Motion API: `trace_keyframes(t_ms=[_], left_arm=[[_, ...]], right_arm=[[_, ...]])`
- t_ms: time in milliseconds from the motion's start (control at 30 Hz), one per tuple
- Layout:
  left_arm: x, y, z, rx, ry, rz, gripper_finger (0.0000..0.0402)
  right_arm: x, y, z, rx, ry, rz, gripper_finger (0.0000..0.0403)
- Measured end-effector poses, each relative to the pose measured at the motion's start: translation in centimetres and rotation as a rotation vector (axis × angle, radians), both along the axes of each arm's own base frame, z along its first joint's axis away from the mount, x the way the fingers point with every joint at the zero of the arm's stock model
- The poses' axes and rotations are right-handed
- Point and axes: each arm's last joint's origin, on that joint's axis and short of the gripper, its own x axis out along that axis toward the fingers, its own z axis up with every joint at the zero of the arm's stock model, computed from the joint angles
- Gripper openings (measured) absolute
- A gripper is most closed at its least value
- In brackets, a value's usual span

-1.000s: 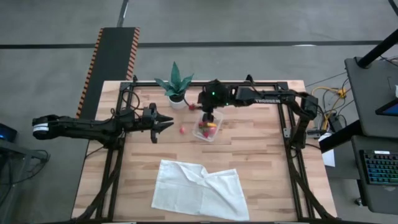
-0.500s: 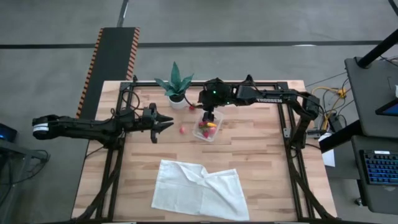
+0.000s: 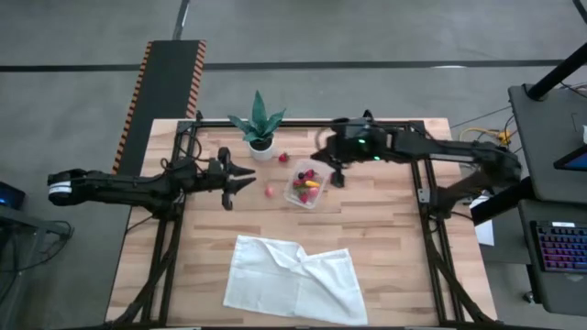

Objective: Pick and placing Produce into tupperware
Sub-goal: Put the pink peach into the transparent bin

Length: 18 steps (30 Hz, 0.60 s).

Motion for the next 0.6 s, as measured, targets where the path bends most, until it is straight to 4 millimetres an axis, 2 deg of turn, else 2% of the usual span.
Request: trace_keyframes(t_ms=[133, 233, 433, 600], left_arm=[[0.1, 0.0, 0.3, 0.038, -0.004, 0.004, 0.0089], [0.1, 0.0, 0.3, 0.045, -0.002, 0.005, 0.0089], [0.1, 0.0, -0.4, 0.036, 0.071, -0.006, 0.0096], [0.2, 0.0, -1.3, 0.012, 0.177, -0.008, 0.0152]], right_arm=[[-2.6, 1.1, 0.5, -0.012, -0.036, 0.023, 0.0009], [-4.0, 1.4, -0.2, -0.038, -0.032, 0.065, 0.0010], [-4.9, 1.6, -1.8, -0.028, -0.046, 0.063, 0.0045], [-4.8, 1.5, -3.1, 0.022, -0.008, 0.040, 0.0085]])
